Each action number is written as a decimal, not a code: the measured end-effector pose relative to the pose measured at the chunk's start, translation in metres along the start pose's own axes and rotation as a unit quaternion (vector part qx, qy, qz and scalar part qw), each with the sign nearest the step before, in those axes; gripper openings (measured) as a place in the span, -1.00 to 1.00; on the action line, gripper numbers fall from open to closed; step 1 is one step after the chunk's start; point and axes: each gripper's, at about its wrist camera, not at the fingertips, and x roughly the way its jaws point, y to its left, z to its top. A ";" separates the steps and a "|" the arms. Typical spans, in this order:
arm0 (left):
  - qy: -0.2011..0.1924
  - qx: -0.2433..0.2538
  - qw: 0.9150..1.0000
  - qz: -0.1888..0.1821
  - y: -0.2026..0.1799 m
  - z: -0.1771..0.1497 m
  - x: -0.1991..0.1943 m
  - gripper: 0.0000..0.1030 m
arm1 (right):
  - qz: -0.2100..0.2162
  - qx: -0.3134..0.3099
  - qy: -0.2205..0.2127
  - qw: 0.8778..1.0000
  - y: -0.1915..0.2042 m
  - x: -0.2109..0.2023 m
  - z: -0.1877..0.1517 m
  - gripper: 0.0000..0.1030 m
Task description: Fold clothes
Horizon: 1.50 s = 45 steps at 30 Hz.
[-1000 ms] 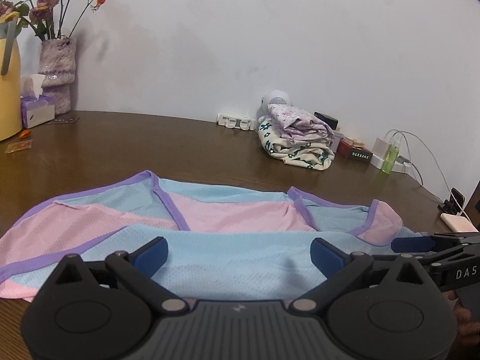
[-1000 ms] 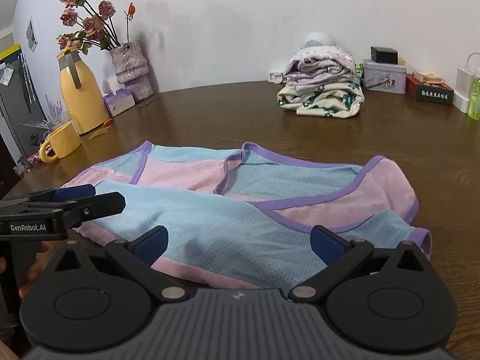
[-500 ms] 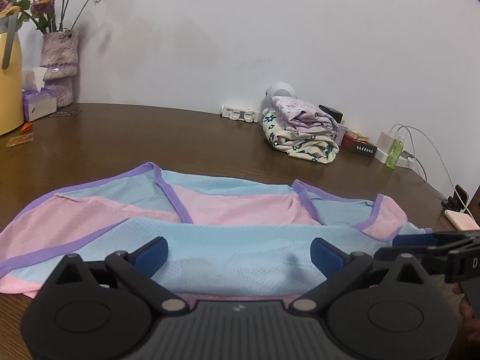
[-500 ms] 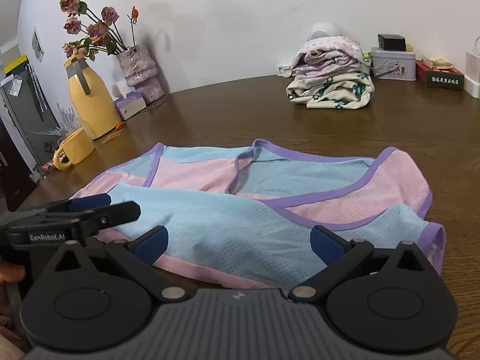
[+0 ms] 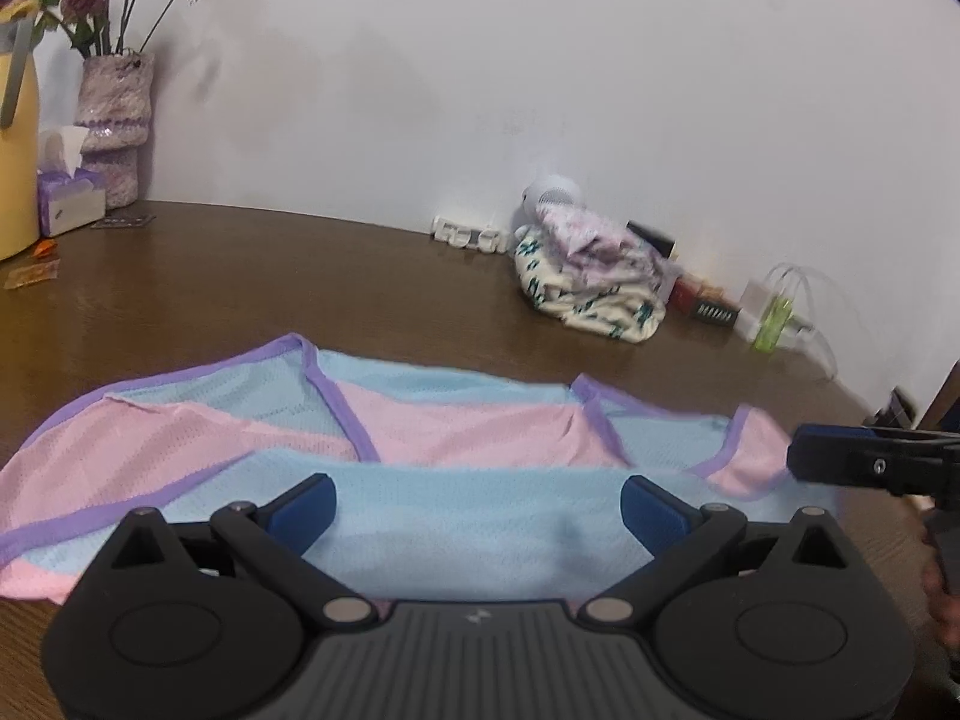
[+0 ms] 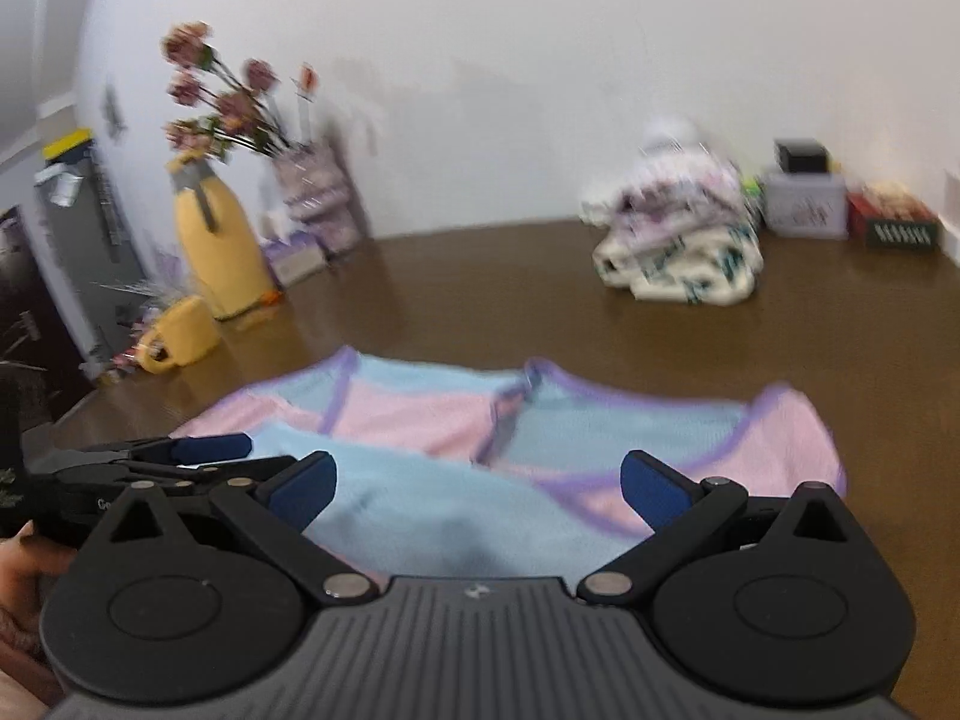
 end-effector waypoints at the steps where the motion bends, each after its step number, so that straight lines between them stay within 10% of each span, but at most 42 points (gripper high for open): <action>1: 0.002 0.001 1.000 -0.006 0.004 0.006 -0.002 0.97 | 0.009 -0.030 0.001 0.999 0.000 0.000 0.008 0.99; 6: 0.016 0.109 0.994 0.023 0.013 0.047 -0.004 0.97 | 0.056 -0.181 0.008 0.982 0.003 0.003 0.050 0.99; 15: 0.122 0.308 0.943 0.023 0.019 0.103 0.055 0.92 | 0.042 -0.255 0.183 0.948 0.005 0.098 0.115 0.99; 19: 0.143 0.325 0.935 -0.002 0.034 0.113 0.085 0.78 | 0.066 -0.265 0.244 0.930 -0.003 0.142 0.113 0.94; 24: 0.195 0.299 0.933 -0.046 0.056 0.126 0.123 0.17 | 0.069 -0.269 0.287 0.917 -0.009 0.174 0.105 0.00; 40: 0.256 0.284 0.917 -0.113 0.083 0.130 0.155 -0.30 | 0.102 -0.243 0.314 0.912 -0.026 0.198 0.102 -0.37; 45: 0.257 0.290 0.914 -0.122 0.081 0.129 0.153 -0.85 | 0.114 -0.236 0.315 0.912 -0.026 0.198 0.102 -0.63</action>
